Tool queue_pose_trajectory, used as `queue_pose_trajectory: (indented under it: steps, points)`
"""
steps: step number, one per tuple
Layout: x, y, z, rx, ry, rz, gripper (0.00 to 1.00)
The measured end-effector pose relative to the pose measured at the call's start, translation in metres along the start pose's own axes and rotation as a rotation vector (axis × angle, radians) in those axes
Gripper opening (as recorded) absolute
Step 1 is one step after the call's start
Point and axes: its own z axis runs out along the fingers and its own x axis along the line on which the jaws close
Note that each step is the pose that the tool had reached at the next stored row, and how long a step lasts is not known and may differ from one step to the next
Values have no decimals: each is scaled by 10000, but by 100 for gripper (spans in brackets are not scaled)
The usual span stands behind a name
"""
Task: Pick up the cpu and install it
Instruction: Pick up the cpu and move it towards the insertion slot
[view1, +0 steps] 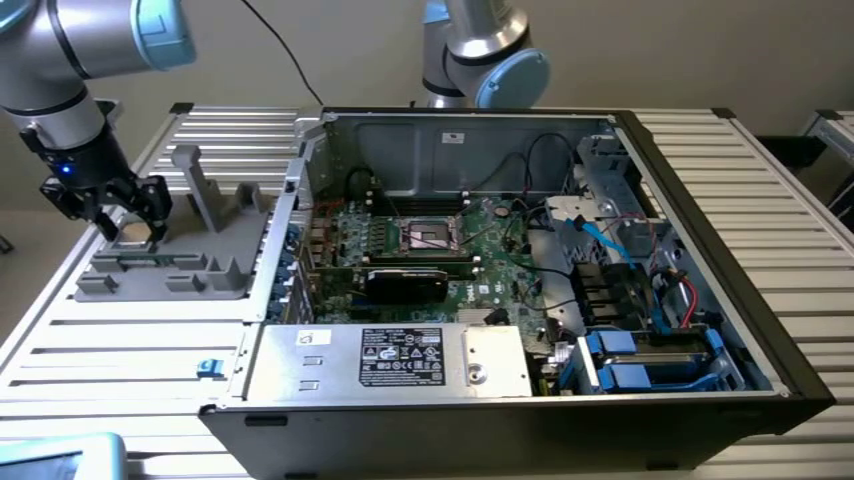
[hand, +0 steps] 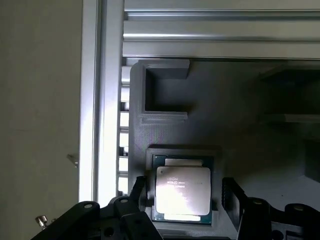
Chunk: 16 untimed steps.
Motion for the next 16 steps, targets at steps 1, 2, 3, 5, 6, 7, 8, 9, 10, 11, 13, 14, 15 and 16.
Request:
queue_pose_trajectory:
  steps: [1,2,3,5,6,7,8,9,10,11,13,14,15,16]
  points:
    - [0,0,1,-1,9,1,71]
    - [0,0,2,-1,19,3,71]
    - [0,0,4,-1,25,5,69]
    - [0,0,7,-2,37,9,62]
    - [0,0,7,-2,44,10,62]
    - [0,0,7,-2,49,10,56]
    - [0,0,7,-2,52,11,56]
    - [0,-1,7,-2,56,11,56]
    - [0,0,7,-2,57,11,56]
    - [-1,0,4,-3,56,11,56]
    - [1,1,-38,-4,56,11,56]
    - [2,3,-73,-3,58,11,56]
    - [3,4,-115,-3,58,11,56]
    - [4,6,-162,-3,59,11,56]
